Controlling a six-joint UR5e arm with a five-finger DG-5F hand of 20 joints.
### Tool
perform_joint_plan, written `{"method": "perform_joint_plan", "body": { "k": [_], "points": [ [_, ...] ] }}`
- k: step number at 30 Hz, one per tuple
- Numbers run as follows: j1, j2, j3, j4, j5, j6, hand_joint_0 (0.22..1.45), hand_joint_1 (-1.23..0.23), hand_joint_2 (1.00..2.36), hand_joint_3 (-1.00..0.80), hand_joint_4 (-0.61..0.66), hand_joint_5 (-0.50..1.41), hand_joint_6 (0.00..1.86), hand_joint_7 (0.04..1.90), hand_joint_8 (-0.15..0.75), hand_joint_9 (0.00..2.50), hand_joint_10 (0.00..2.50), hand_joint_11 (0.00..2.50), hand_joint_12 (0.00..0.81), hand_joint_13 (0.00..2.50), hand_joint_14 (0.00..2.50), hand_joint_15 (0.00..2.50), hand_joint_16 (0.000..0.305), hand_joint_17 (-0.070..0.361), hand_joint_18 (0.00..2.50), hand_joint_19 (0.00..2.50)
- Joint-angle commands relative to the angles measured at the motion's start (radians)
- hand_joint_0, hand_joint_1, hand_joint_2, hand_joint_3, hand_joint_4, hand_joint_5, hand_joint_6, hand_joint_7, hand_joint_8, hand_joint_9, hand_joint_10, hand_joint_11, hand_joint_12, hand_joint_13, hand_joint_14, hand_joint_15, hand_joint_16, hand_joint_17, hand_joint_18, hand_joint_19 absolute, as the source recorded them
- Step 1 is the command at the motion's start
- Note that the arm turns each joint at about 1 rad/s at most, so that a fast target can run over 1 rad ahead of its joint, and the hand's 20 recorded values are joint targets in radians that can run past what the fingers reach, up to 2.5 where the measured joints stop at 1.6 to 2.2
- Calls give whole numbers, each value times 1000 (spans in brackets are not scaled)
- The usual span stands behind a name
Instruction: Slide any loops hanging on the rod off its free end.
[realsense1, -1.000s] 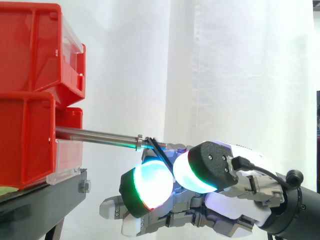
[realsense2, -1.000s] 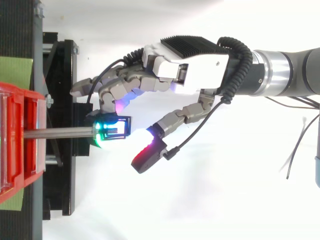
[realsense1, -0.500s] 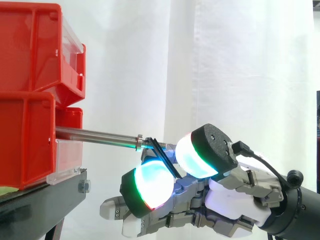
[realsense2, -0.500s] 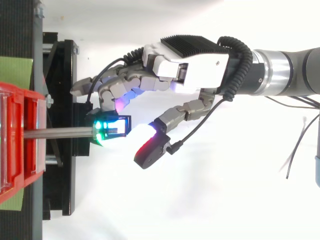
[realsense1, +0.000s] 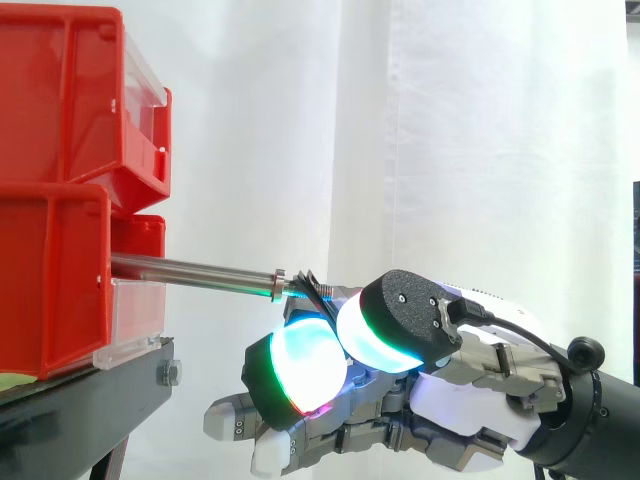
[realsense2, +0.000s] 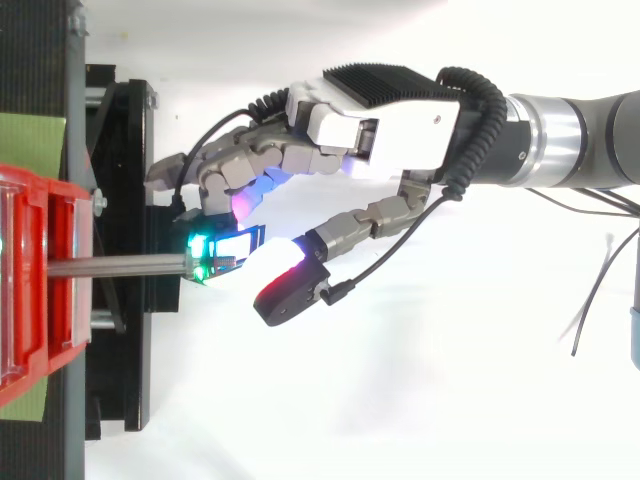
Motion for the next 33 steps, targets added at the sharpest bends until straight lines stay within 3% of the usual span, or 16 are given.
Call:
{"method": "perform_joint_plan", "body": {
  "k": [1, 24, 28, 33],
  "points": [
    [0, 0, 0, -3, 0, 0, 645, -598, 1014, -208, 195, -52, 591, 1281, 290, 914, 8, 204, 335, 459, 0, 44, 47, 106, 552, 291],
    [-3, 2, 0, -6, -2, 9, 641, -611, 1015, -194, 194, -53, 602, 1264, 285, 908, 8, 221, 335, 444, 0, 37, 47, 105, 542, 284],
    [-5, 2, -1, -34, -38, 0, 642, -609, 1015, -202, 197, -55, 603, 1267, 282, 905, 8, 208, 334, 442, 2, 37, 46, 104, 537, 285],
    [-8, 18, -7, -67, -58, -3, 641, -608, 1016, -201, 197, -55, 603, 1263, 282, 904, 8, 210, 334, 441, 0, 40, 46, 104, 535, 286]
  ]
}}
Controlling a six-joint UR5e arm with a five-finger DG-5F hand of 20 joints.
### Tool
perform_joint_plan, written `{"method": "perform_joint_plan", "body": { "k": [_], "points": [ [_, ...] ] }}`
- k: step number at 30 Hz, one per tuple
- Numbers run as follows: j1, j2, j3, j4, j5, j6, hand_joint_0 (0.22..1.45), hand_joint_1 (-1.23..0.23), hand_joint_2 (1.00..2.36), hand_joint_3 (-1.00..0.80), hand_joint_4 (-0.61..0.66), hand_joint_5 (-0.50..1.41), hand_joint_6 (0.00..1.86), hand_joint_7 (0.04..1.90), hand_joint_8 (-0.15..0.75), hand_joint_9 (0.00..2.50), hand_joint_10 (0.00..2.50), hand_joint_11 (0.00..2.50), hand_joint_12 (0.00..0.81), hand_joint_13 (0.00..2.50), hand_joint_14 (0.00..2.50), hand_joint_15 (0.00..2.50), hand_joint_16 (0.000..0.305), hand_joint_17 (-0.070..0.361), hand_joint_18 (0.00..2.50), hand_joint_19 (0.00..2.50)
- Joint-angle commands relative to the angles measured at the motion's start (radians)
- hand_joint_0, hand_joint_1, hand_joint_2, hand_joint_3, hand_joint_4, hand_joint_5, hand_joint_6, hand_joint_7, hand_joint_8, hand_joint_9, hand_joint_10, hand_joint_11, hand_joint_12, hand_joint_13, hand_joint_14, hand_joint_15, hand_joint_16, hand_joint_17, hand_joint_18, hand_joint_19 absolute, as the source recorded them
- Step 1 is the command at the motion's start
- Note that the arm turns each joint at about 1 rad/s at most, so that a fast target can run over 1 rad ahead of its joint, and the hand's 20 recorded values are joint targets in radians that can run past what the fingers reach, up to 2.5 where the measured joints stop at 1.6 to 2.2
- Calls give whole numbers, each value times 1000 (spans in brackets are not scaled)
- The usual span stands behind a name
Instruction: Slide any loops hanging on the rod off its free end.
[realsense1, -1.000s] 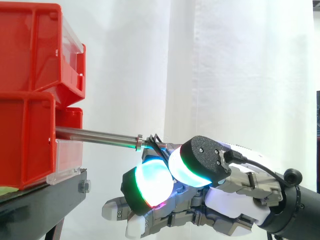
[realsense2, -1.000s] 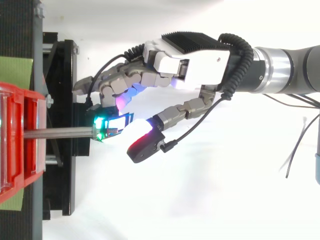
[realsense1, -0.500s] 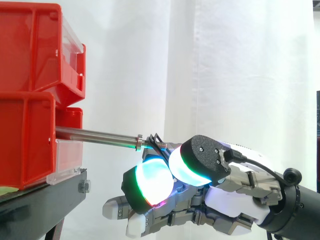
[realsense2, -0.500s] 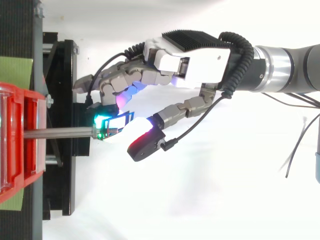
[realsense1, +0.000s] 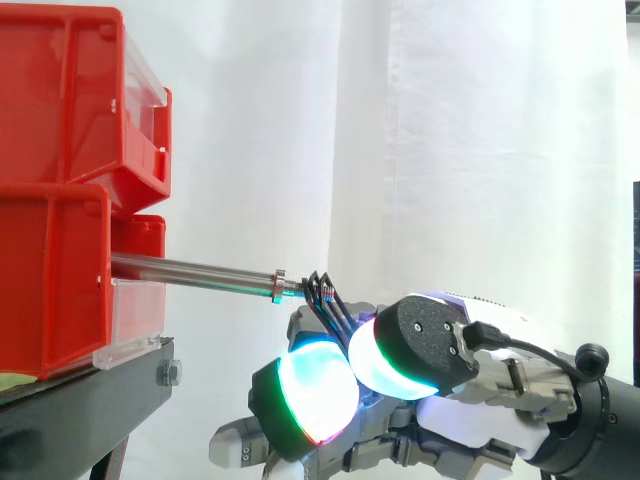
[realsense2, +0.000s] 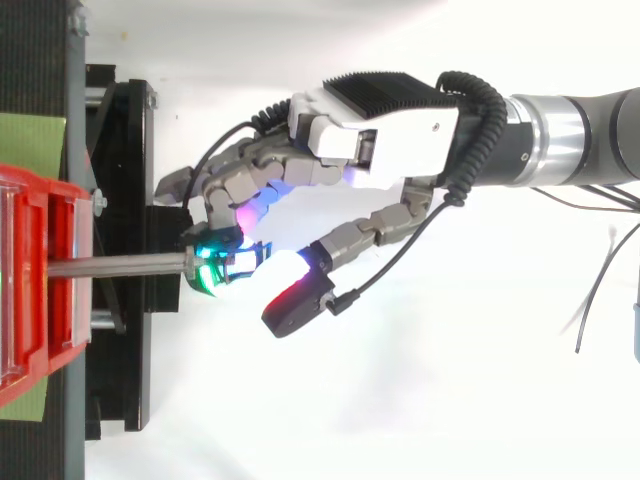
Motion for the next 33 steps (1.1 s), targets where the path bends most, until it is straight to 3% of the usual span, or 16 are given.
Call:
{"method": "perform_joint_plan", "body": {
  "k": [1, 5, 6, 8, 16, 24, 33],
  "points": [
    [-2, 15, -9, -18, -12, -2, 641, -608, 1016, -199, 202, -55, 604, 1261, 283, 905, 7, 210, 334, 441, 0, 43, 46, 104, 536, 285],
    [-4, 65, -82, -21, -12, -21, 641, -607, 1015, -199, 196, -56, 605, 1265, 283, 903, 9, 206, 333, 440, 0, 46, 46, 104, 534, 286],
    [-1, 82, -119, -14, -11, -40, 641, -607, 1016, -199, 200, -56, 606, 1261, 282, 903, 8, 214, 333, 440, 2, 39, 46, 104, 534, 287],
    [1, 93, -136, 14, 0, -57, 641, -607, 1016, -199, 203, -56, 607, 1252, 284, 907, 7, 209, 333, 440, 0, 43, 46, 104, 531, 286],
    [-2, 93, -135, 22, 5, -32, 641, -606, 1015, -200, 203, -56, 607, 1259, 283, 904, 8, 203, 333, 439, 1, 43, 46, 104, 528, 287],
    [-5, 117, -136, 3, 8, -28, 646, -601, 1015, -225, 201, -56, 592, 1271, 279, 893, 8, 209, 331, 433, 0, 38, 46, 102, 525, 291],
    [-1, 145, -135, -75, 60, 2, 622, -748, 1012, -326, 201, -66, 557, 1306, 263, 866, 8, 218, 328, 434, 0, 39, 45, 101, 526, 284]
  ]
}}
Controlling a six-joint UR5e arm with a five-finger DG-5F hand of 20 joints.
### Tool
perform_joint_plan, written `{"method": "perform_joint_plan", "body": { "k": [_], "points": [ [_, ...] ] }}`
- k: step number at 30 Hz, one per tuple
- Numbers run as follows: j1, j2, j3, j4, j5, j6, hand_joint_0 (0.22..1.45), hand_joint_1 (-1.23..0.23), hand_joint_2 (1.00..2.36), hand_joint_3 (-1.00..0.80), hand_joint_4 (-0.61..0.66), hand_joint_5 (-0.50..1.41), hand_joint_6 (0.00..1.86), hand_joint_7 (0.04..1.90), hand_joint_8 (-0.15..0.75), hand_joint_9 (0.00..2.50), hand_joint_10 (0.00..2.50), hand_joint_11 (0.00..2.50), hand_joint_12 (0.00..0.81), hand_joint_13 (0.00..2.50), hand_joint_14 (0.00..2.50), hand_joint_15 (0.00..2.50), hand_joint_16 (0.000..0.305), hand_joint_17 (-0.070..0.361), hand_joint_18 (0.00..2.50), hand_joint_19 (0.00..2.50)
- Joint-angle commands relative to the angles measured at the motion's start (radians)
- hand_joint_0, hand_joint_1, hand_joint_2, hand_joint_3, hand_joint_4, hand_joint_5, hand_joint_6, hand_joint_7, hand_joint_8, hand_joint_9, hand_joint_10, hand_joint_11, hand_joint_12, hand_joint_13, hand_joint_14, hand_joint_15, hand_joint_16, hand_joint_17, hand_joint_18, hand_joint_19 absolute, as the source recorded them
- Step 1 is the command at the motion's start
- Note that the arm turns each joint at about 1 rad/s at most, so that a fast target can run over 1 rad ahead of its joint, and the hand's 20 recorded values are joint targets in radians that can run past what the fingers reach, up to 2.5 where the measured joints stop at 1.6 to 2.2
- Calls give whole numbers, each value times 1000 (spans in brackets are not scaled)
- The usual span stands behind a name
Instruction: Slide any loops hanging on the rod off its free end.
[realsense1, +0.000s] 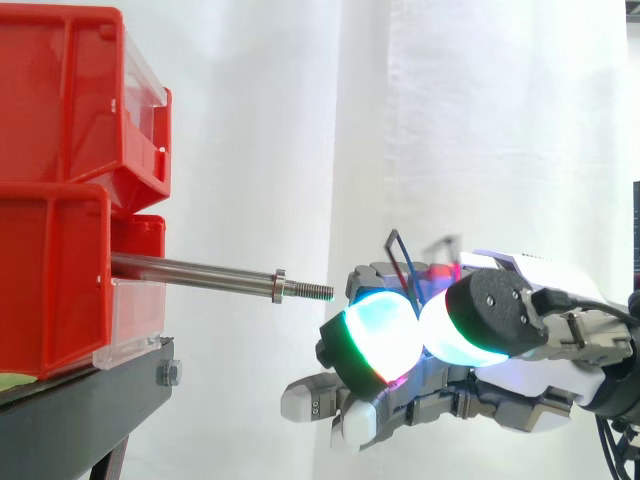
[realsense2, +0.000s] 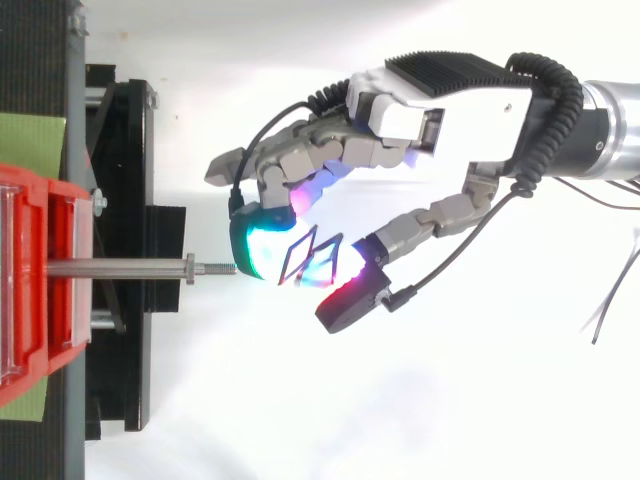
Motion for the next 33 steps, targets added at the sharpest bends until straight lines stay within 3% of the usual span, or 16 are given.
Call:
{"method": "perform_joint_plan", "body": {
  "k": [1, 10, 33],
  "points": [
    [4, 12, 0, -28, 18, 5, 619, -773, 1011, -342, 193, -71, 570, 1290, 263, 861, 9, 228, 328, 437, 0, 36, 45, 101, 528, 283],
    [5, 20, 0, -54, 34, 38, 614, -777, 1011, -336, 205, -94, 668, 1121, 267, 869, 9, 238, 329, 445, 2, 44, 45, 102, 546, 290],
    [10, 21, 0, -60, 49, 38, 611, -629, 1014, -306, 144, -82, 700, 1103, 279, 912, 9, 234, 326, 455, 0, 51, 45, 101, 545, 314]
  ]
}}
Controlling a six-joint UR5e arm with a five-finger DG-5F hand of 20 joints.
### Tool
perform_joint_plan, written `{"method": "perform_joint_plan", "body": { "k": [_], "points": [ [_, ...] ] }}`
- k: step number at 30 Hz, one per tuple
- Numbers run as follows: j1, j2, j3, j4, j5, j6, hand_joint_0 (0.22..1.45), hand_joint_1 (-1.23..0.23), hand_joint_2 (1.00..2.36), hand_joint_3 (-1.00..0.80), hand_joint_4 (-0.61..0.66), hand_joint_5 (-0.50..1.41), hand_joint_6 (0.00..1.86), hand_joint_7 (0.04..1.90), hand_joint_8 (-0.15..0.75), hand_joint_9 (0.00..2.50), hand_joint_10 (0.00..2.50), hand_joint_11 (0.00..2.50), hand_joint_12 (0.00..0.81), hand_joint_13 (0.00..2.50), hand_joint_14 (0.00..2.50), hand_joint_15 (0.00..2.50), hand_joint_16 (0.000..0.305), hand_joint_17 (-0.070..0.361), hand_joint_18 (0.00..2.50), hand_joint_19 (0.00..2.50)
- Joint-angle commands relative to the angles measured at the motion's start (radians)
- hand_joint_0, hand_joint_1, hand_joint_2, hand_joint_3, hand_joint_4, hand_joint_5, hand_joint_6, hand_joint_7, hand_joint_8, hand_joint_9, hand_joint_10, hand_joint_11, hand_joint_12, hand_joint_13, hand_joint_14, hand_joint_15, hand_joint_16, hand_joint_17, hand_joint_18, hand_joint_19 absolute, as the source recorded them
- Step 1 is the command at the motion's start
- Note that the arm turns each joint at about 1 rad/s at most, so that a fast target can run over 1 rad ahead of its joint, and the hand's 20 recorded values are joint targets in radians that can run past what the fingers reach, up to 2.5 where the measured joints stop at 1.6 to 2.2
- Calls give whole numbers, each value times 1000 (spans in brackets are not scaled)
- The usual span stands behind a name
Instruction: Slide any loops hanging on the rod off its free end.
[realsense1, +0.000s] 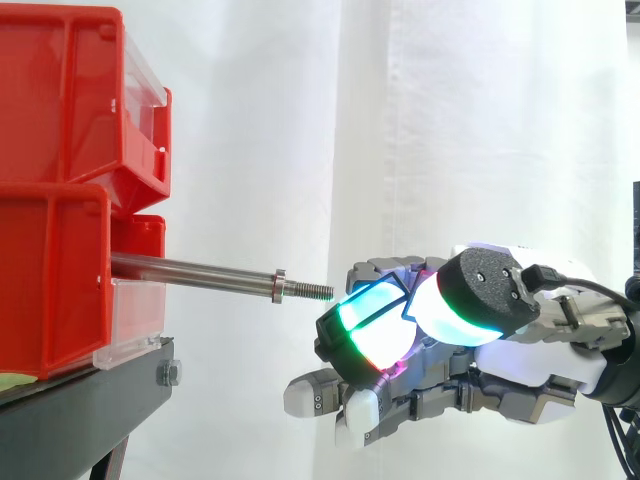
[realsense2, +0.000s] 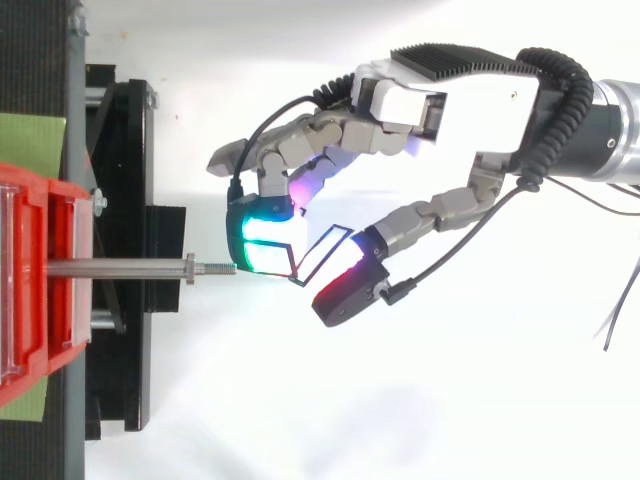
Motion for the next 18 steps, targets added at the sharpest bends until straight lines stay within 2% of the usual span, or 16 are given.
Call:
{"method": "perform_joint_plan", "body": {
  "k": [1, 5, 11, 13, 16, 18],
  "points": [
    [0, 0, 0, -1, 2, 1, 608, -634, 1015, -280, 128, -80, 704, 1109, 277, 918, 8, 225, 327, 459, 1, 51, 45, 101, 546, 307],
    [0, 0, 0, -1, 11, 7, 601, -670, 1014, -210, 75, -70, 721, 1099, 285, 948, 8, 216, 341, 474, 0, 36, 48, 108, 584, 294],
    [3, 0, 0, -16, 32, 19, 587, -687, 1007, -160, 3, -39, 687, 1177, 282, 1021, 6, 158, 371, 523, 0, 21, 56, 126, 660, 268],
    [3, 0, 0, -28, 39, 29, 588, -691, 1000, -154, -8, -32, 678, 1196, 282, 1038, 5, 141, 380, 533, 0, 14, 58, 132, 680, 264],
    [5, 0, 0, -50, 45, 45, 570, -675, 1068, -170, -18, -30, 676, 1194, 283, 1043, 4, 132, 384, 537, 0, 18, 59, 134, 681, 260],
    [8, 0, 0, -76, 68, 67, 568, -672, 1078, -172, -19, -30, 677, 1193, 285, 1043, 4, 131, 385, 538, 0, 15, 59, 134, 680, 260]
  ]
}}
